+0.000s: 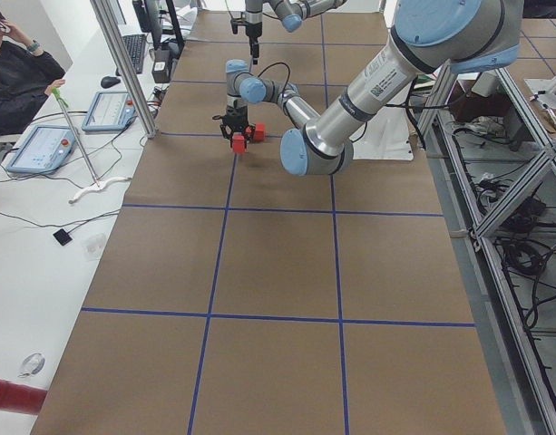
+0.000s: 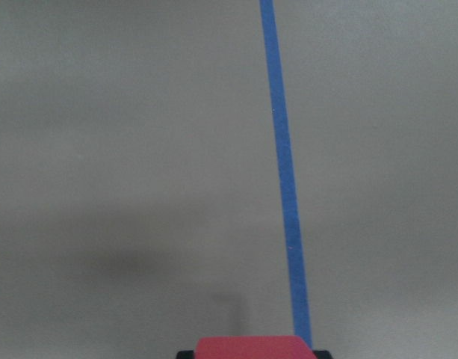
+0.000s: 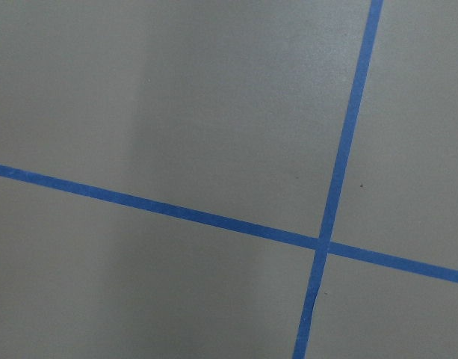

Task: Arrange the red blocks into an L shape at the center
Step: 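Carry the red cube with the left gripper toward the two-cube pair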

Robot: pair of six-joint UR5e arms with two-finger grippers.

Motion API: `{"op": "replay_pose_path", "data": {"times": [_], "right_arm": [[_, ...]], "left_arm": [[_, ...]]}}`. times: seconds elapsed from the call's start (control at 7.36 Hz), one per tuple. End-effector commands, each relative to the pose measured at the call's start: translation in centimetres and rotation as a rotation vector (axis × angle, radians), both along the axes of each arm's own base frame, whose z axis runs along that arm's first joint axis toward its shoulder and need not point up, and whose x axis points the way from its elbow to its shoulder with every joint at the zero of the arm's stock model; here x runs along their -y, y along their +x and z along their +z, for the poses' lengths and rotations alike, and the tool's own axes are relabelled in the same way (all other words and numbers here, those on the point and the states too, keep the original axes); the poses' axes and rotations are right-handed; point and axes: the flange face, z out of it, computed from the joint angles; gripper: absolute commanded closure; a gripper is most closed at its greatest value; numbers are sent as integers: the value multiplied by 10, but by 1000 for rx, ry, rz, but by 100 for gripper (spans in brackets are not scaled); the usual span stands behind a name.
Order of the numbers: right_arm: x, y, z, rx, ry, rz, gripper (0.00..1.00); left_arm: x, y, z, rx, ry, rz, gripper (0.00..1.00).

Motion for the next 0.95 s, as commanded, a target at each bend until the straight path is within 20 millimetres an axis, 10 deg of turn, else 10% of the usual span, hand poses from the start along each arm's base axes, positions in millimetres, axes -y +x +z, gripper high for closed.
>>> {"op": "replay_pose_path", "data": {"times": [0.0, 0.82], "right_arm": [[0, 0, -4, 6, 0, 5, 1], [1, -1, -8, 7, 0, 8, 1]], "left_arm": [[5, 9, -13, -13, -5, -16, 100], [-18, 35, -20, -28, -21, 34, 100]]}}
